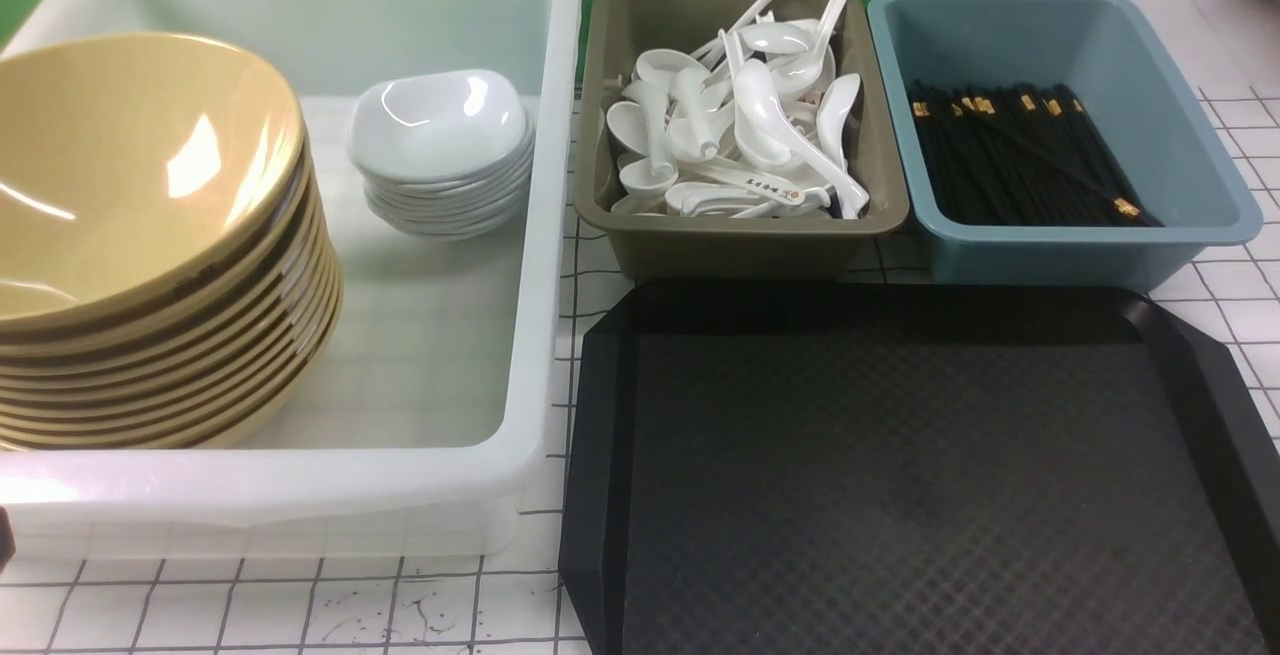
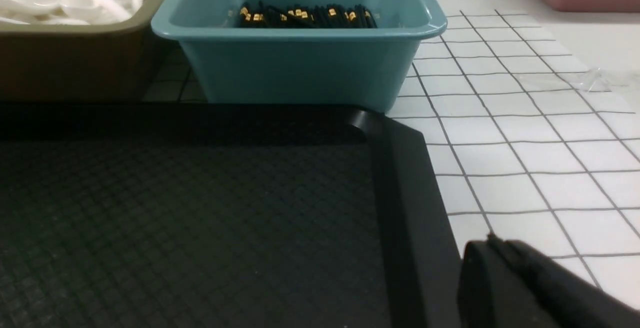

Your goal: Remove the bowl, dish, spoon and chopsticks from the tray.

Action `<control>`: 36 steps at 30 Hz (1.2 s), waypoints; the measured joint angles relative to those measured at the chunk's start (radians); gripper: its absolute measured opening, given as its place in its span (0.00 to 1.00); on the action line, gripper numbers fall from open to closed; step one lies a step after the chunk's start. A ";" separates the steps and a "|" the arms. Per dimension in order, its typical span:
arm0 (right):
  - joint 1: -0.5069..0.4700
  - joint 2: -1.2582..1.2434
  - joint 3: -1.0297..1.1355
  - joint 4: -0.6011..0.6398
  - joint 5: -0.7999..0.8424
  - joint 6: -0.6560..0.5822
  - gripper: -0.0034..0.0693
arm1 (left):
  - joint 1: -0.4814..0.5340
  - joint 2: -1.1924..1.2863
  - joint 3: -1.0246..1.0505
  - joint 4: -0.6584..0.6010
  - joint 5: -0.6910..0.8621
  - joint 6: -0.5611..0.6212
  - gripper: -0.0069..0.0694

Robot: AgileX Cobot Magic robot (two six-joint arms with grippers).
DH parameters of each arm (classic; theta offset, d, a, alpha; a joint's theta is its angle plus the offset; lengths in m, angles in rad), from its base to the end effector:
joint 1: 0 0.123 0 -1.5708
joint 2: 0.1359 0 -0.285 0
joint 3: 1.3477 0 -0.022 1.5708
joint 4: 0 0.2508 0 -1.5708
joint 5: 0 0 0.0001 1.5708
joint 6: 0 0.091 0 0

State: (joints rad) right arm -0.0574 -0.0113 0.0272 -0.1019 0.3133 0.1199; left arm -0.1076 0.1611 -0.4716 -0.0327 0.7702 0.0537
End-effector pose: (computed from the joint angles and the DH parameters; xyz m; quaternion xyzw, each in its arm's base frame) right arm 0.0539 -0.0060 0.1765 0.0413 0.7857 -0.0230 0.6168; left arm 0.0345 -0.0058 0.2906 0.0633 0.8233 -0.0312 0.5632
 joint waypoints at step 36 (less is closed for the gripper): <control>0.000 0.000 0.000 -0.001 0.002 0.000 0.11 | 0.182 -0.174 0.498 -0.045 -0.584 -0.034 0.07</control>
State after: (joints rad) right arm -0.0574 -0.0113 0.0272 -0.1027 0.3157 0.1199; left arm 0.0742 -0.0130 0.0261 -0.0776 0.1866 0.0197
